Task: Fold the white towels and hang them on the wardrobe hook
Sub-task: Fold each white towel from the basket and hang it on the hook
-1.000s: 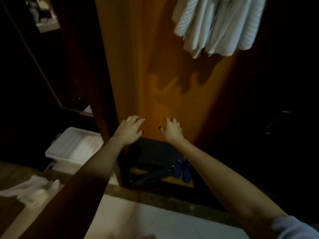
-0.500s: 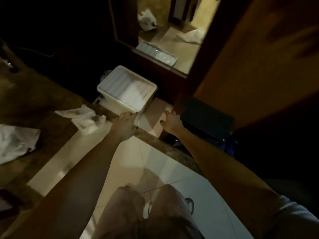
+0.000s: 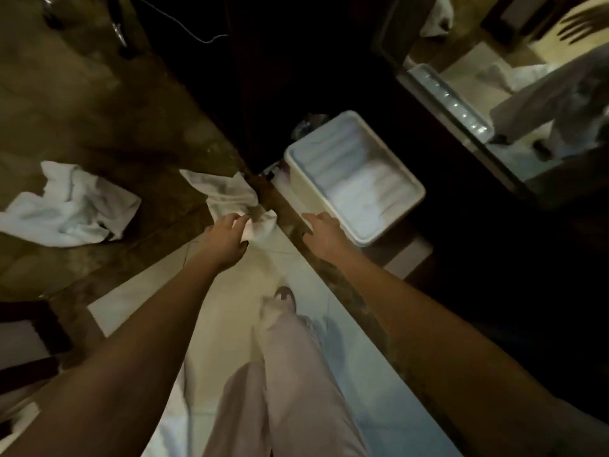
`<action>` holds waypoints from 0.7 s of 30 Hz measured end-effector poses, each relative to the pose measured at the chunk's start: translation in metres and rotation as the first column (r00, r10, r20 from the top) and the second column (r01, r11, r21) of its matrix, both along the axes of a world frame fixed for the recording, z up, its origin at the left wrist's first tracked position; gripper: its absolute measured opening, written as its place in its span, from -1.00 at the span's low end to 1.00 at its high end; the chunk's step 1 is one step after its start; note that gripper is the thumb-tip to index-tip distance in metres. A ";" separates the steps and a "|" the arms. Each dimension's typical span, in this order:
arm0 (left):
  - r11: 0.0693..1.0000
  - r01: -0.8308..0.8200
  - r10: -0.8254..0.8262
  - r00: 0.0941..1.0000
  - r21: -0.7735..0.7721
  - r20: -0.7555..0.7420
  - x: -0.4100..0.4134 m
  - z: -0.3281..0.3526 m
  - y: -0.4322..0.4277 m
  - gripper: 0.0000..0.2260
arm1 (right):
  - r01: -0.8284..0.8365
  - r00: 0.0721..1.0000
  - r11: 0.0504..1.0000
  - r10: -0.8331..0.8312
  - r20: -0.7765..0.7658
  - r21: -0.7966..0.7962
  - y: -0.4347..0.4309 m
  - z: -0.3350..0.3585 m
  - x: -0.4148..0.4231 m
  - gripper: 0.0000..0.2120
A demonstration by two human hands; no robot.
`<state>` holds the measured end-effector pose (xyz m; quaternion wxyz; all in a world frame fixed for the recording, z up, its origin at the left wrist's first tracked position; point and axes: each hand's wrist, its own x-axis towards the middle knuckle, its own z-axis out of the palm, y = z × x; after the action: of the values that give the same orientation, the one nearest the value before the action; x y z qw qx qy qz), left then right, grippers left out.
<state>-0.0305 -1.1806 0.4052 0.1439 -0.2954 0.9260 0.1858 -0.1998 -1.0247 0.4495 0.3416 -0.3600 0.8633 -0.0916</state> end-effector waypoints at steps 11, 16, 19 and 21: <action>0.997 0.047 -0.046 0.999 0.064 -0.019 -0.055 -0.288 -0.136 -0.49 | -0.156 0.988 0.986 0.156 0.004 0.056 -0.135 -0.323 -0.050 -0.58; 0.984 0.150 -0.141 0.985 0.095 -0.097 -0.067 -0.419 -0.160 -0.50 | -0.033 0.999 0.995 0.035 0.020 -0.091 -0.167 -0.464 -0.054 -0.57; 0.977 0.117 -0.086 0.981 0.178 -0.172 -0.060 -0.473 -0.170 -0.53 | 0.057 0.998 0.994 -0.057 0.002 -0.091 -0.179 -0.524 -0.050 -0.60; 0.971 0.084 -0.029 0.970 0.223 -0.242 -0.053 -0.499 -0.175 -0.57 | 0.087 0.996 0.992 -0.088 0.000 -0.094 -0.182 -0.551 -0.050 -0.67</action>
<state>-0.0833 -1.3557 -0.0936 0.0711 -0.2257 0.9166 0.3222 -0.2500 -1.2069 -0.1020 0.3183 -0.3377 0.8736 -0.1465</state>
